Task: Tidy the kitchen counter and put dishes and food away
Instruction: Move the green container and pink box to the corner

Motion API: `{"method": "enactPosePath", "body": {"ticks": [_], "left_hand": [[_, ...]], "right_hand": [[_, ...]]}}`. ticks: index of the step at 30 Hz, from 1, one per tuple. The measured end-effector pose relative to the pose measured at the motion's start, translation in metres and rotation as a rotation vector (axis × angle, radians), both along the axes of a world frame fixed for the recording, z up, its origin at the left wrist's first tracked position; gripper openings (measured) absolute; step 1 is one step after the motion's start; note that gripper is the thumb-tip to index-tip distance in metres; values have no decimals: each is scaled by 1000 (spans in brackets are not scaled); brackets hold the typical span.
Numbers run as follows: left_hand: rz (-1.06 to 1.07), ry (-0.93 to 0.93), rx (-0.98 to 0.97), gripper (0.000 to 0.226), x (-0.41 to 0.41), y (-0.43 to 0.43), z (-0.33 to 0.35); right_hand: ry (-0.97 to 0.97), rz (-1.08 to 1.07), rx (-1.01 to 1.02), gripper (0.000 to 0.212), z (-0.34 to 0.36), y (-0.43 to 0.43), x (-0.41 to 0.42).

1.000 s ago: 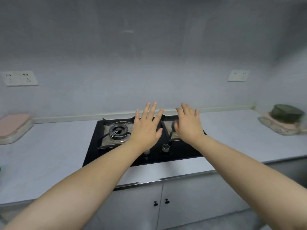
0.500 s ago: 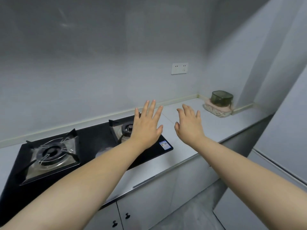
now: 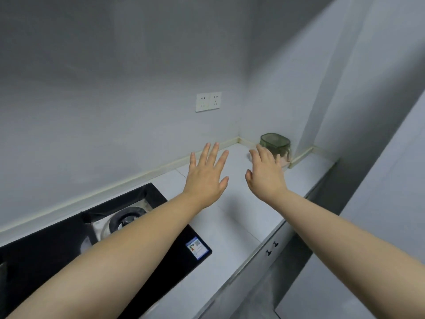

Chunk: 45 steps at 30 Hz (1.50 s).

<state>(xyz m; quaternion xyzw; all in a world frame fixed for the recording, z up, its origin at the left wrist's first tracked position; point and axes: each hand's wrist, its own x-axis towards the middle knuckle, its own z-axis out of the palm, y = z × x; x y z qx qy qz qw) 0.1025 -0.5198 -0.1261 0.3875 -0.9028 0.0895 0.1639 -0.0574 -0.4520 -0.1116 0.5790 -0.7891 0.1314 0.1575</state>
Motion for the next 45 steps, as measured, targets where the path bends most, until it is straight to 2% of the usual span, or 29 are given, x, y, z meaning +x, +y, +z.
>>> {"method": "enactPosePath", "body": {"ticks": [5,15,21,26,28,33,36,41,45], "left_hand": [[-82,-37,45,69,-41,-34,-10],[-161,-19,217,67,-154,-84,-48],[-139,13,323,66,-239,-136,-71],[-119,95,501,63,-310,-179,-94],[-112,151,600,62,-336,-196,-105],[-19,307,877,59,-383,-230,-121],[75,420,964,59,-398,-253,-128],[144,614,1057,49,-424,-283,-133],[267,626,1110,57,-443,-314,-149]], "right_hand": [[-56,-88,1,61,-14,-12,-40],[-178,-190,39,56,-50,-63,-155],[-471,-231,22,55,-76,-116,-246],[-948,-375,-62,60,-110,-156,-306],[-1074,-409,-106,63,-125,-173,-322],[-1292,-553,-376,64,-144,-211,-356],[-1451,-677,-458,63,-152,-228,-371],[-1588,-718,-361,65,-173,-244,-393],[-1605,-664,-281,59,-187,-250,-406]]}}
